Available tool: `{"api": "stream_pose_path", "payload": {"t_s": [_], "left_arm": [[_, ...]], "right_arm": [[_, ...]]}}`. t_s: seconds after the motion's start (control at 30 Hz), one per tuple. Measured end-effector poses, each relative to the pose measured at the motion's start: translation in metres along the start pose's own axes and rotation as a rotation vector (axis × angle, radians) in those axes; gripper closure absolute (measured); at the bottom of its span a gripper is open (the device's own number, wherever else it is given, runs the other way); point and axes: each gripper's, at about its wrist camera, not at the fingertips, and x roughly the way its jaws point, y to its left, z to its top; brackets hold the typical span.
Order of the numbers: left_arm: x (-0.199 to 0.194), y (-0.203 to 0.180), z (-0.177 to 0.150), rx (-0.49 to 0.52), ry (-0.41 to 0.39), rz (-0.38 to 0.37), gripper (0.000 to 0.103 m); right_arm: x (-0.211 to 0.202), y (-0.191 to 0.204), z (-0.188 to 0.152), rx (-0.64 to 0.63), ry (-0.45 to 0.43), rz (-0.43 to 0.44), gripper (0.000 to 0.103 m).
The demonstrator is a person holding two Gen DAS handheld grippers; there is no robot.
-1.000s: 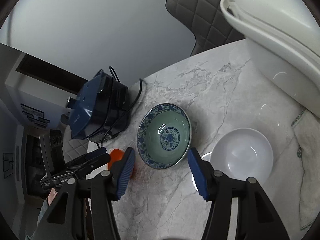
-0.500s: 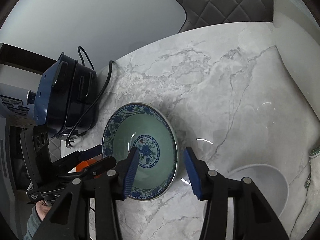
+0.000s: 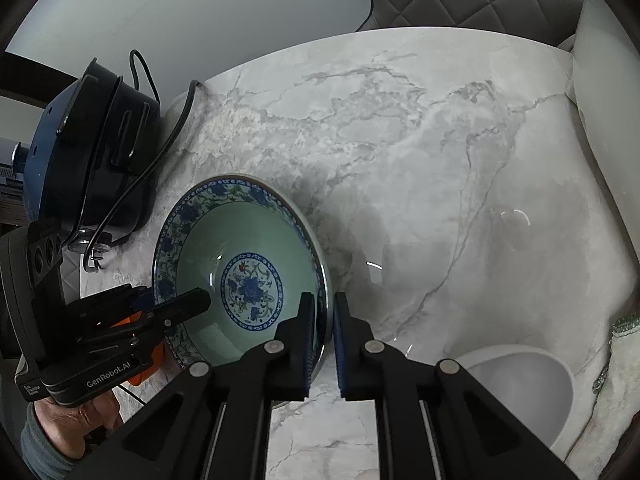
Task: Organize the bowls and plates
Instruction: 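Lift the patterned bowl with both tools and carry it toward the plate stack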
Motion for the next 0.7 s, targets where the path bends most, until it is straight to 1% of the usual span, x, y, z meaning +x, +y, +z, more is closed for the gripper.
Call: {"api": "stream_pose_path", "payload": {"t_s": [0.17,0.4,0.6,0.7], "left_arm": [[-0.002,0.002,-0.001,0.0,0.002,0.013,0.084],[-0.006,0.002,-0.004,0.009,-0.004,0.017,0.084],[-0.021,-0.007,-0.01,0.022,-0.01,0.009,0.084],[-0.035,-0.013,-0.019,0.031,-0.021,-0.003,0.084]], "right_arm": [[0.001,0.001,0.002,-0.001,-0.008,-0.006,0.092],[0.001,0.001,0.0,0.005,-0.021,0.003,0.093],[-0.012,0.002,-0.008,0.004,-0.039,0.008,0.093],[-0.025,0.005,-0.016,0.001,-0.055,0.015,0.093]]}}
